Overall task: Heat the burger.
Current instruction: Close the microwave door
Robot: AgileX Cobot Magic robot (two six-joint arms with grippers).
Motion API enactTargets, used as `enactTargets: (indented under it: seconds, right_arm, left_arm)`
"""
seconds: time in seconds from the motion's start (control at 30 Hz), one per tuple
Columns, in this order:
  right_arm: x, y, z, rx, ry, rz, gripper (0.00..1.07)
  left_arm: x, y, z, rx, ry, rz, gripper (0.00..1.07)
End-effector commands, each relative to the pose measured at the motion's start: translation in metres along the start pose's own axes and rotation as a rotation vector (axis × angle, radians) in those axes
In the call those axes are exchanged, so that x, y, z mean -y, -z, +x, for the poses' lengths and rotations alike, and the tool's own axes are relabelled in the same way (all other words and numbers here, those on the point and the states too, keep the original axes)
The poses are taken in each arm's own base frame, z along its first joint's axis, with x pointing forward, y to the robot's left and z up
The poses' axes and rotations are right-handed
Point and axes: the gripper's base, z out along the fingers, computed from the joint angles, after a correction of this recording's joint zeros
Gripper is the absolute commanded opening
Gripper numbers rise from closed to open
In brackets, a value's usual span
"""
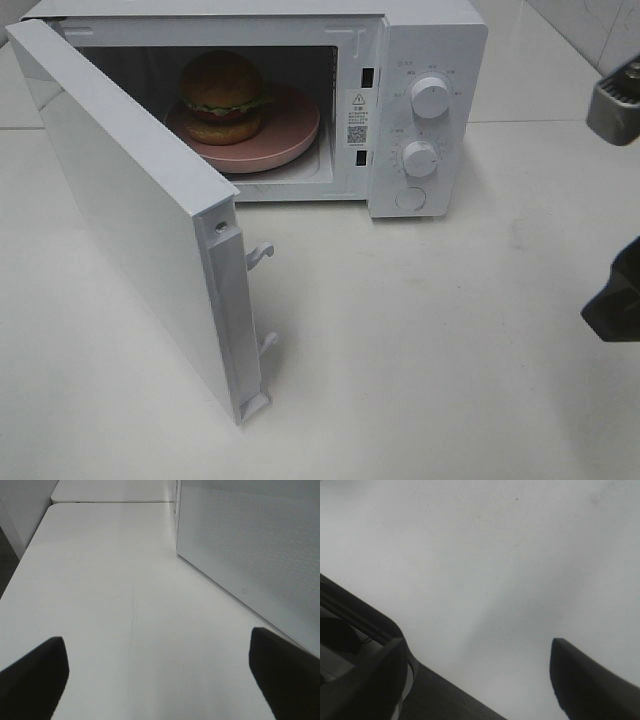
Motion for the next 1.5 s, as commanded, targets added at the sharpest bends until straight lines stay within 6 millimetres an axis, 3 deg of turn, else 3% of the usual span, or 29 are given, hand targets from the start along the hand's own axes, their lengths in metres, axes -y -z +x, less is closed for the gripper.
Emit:
enactTargets:
  seconds: [0.03,0.07,0.13,0.5,1.2,1.5]
  right_arm:
    - [0.001,0.005,0.018,0.014,-0.009,0.006,0.76]
    - [0.001,0.005,0.018,0.014,-0.009,0.006,0.76]
    - [0.003,0.01,0.039,0.049,-0.016,0.013,0.76]
    - [0.012,0.011,0.076,0.102,-0.15,0.058,0.76]
    - [0.014,0.033,0.127,0.368,-0.373,0.165,0.76]
    - [0.001,0.046,0.15,0.547,-0.447,0.18,0.76]
  left_arm:
    - [0.0,0.002,0.002,0.02,0.0,-0.007,0.9]
    - [0.0,0.002,0.002,0.02,0.0,-0.007,0.9]
    - [0.0,0.002,0.002,0.02,0.0,-0.007,0.9]
    - [0.0,0.002,0.002,0.02,0.0,-0.007,0.9]
    - [0.0,0.002,0.002,0.02,0.0,-0.007,0.9]
    - [0.0,0.002,0.002,0.02,0.0,-0.007,0.9]
